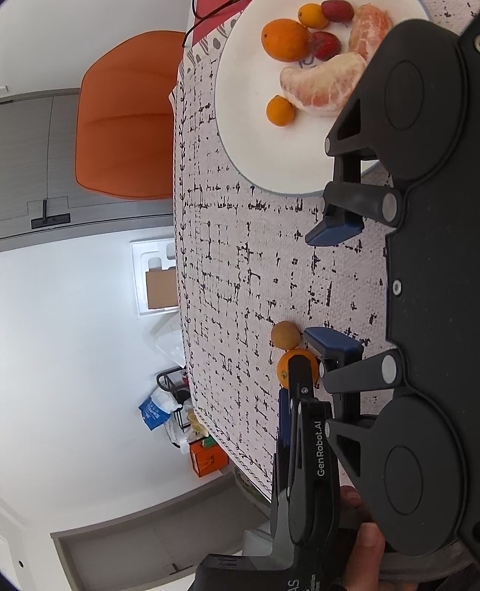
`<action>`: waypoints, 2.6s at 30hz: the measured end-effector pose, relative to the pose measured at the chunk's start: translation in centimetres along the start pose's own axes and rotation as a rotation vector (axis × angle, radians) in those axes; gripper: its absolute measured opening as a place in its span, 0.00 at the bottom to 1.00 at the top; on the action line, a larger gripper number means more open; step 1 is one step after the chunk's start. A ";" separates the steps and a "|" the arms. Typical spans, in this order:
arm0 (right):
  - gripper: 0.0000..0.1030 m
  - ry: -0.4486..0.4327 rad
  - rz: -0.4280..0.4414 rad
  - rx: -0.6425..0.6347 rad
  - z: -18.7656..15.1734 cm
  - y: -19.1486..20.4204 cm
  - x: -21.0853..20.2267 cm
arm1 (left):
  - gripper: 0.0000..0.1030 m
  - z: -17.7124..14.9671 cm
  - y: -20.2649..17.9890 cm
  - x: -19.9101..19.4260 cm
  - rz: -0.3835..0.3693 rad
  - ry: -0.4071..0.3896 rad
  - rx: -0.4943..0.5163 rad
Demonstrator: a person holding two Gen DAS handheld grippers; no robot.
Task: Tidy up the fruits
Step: 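Grasp the orange with the left gripper while the right gripper grasps the small brown fruit, then carry the orange in the left gripper while the right gripper carries the brown fruit to the plate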
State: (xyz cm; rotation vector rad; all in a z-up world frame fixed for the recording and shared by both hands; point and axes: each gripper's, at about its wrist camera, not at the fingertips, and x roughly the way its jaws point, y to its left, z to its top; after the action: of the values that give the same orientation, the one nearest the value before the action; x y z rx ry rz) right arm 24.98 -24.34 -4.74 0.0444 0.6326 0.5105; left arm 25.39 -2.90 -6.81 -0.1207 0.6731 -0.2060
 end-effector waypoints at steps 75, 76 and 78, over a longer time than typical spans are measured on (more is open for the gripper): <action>0.22 -0.102 -0.103 0.042 0.8 -4.4 -3.5 | 0.33 2.4 -3.3 -3.8 -0.026 -0.098 0.032; 0.22 -0.104 -0.108 0.046 0.7 -4.7 -3.6 | 0.33 2.4 -3.6 -3.7 -0.030 -0.098 0.036; 0.22 -0.109 -0.119 0.054 0.6 -5.3 -4.0 | 0.33 2.5 -4.2 -3.5 -0.039 -0.097 0.046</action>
State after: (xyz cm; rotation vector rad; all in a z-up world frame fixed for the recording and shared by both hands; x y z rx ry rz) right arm 24.92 -30.79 -3.08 0.0850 0.5394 0.3735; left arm 23.73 -6.09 -2.00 -0.0990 0.5690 -0.2510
